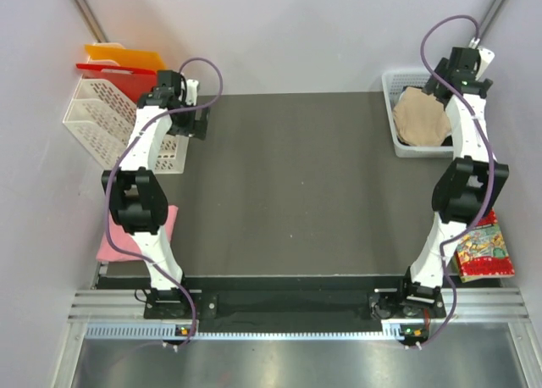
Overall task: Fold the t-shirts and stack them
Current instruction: Grab the tshirt from the pile
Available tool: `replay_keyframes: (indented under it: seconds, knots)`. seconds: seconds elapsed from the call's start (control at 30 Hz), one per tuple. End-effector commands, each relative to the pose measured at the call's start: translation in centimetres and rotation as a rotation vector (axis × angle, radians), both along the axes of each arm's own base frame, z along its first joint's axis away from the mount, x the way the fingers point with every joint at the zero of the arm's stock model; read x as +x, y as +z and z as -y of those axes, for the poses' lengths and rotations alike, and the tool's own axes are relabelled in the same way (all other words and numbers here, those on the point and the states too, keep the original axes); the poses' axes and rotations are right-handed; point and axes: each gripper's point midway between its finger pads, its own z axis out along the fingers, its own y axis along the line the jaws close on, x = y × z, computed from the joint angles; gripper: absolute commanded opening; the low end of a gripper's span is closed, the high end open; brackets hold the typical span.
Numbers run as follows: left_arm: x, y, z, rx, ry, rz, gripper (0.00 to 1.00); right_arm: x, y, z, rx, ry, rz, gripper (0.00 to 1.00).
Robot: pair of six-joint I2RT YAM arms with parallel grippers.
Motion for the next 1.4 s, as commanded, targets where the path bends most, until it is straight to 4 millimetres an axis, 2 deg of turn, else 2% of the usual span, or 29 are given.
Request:
replay_keyframes:
  seconds: [0.0, 0.23, 0.33, 0.6, 0.73, 0.8, 0.83, 0.87, 0.93, 0.97, 1.0, 1.07, 1.1, 1.13, 1.17, 1.2, 1.23, 1.27, 1.3, 1.33, 1.37]
  knots:
    - [0.5, 0.1, -1.6, 0.012, 0.037, 0.033, 0.99, 3.9, -1.9, -0.8, 0.141, 0.047, 0.041, 1.00]
    - [-0.2, -1.5, -2.6, 0.000, 0.076, 0.007, 0.99, 3.9, -6.7, -0.8, 0.169, 0.058, -0.041, 1.00]
    - [-0.3, -2.1, -2.4, -0.013, 0.083, -0.008, 0.99, 3.5, -8.5, -0.3, 0.179, 0.051, -0.072, 0.97]
    - [-0.3, -3.1, -2.3, -0.040, 0.094, -0.033, 0.99, 2.0, -15.0, 0.0, 0.190, 0.070, -0.216, 0.92]
    - [-0.6, -3.2, -2.2, -0.044, 0.097, -0.043, 0.99, 2.2, -16.0, -0.6, 0.215, 0.102, -0.228, 0.80]
    - [-0.7, -3.3, -2.3, -0.040, 0.099, -0.047, 0.99, 2.4, -15.7, -0.6, 0.218, 0.111, -0.218, 0.60]
    - [-0.8, -3.4, -2.2, -0.040, 0.098, -0.049, 0.98, 2.5, -15.4, -0.7, 0.220, 0.116, -0.210, 0.49]
    - [-0.9, -3.4, -2.3, -0.041, 0.101, -0.049, 0.98, 2.5, -15.1, -0.7, 0.219, 0.116, -0.205, 0.26]
    - [-1.0, -3.4, -2.3, -0.041, 0.099, -0.053, 0.98, 2.8, -13.6, -1.1, 0.221, 0.125, -0.167, 0.12]
    - [-1.1, -3.5, -2.3, -0.046, 0.101, -0.056, 0.98, 2.8, -13.0, -1.2, 0.220, 0.128, -0.156, 0.01]
    - [-1.1, -3.5, -2.2, -0.046, 0.100, -0.056, 0.98, 2.8, -11.3, -1.4, 0.216, 0.132, -0.124, 0.00]
    - [-1.0, -3.3, -2.1, -0.050, 0.097, -0.050, 0.98, 3.0, -9.5, -2.1, 0.210, 0.150, -0.075, 0.00]
    - [-0.9, -3.2, -2.1, -0.051, 0.094, -0.047, 0.98, 3.0, -7.1, -2.7, 0.201, 0.164, -0.029, 0.00]
    - [-0.9, -3.2, -2.0, -0.056, 0.093, -0.047, 0.98, 3.0, -5.7, -3.2, 0.198, 0.177, 0.004, 0.00]
    - [-0.9, -3.1, -1.9, -0.058, 0.090, -0.044, 0.98, 3.1, -4.3, -4.6, 0.194, 0.203, 0.029, 0.00]
    - [-0.9, -2.9, -1.9, -0.063, 0.089, -0.038, 0.98, 2.8, -1.2, -5.7, 0.185, 0.237, 0.085, 0.00]
    - [-0.7, -2.6, -1.9, -0.067, 0.091, -0.029, 0.98, 2.9, 0.4, -8.4, 0.182, 0.298, 0.109, 0.00]
    - [-0.8, -2.6, -1.7, -0.072, 0.089, -0.032, 0.98, 2.7, 2.7, -10.1, 0.171, 0.344, 0.145, 0.00]
    - [-0.8, -2.5, -1.6, -0.077, 0.087, -0.028, 0.98, 1.9, 5.8, -11.9, 0.138, 0.403, 0.190, 0.00]
    - [-0.8, -2.4, -1.6, -0.078, 0.089, -0.027, 0.98, 1.4, 7.5, -13.8, 0.134, 0.452, 0.218, 0.00]
    - [-0.9, -2.5, -1.6, -0.080, 0.087, -0.028, 0.98, 0.7, 9.1, -18.2, 0.139, 0.552, 0.245, 0.00]
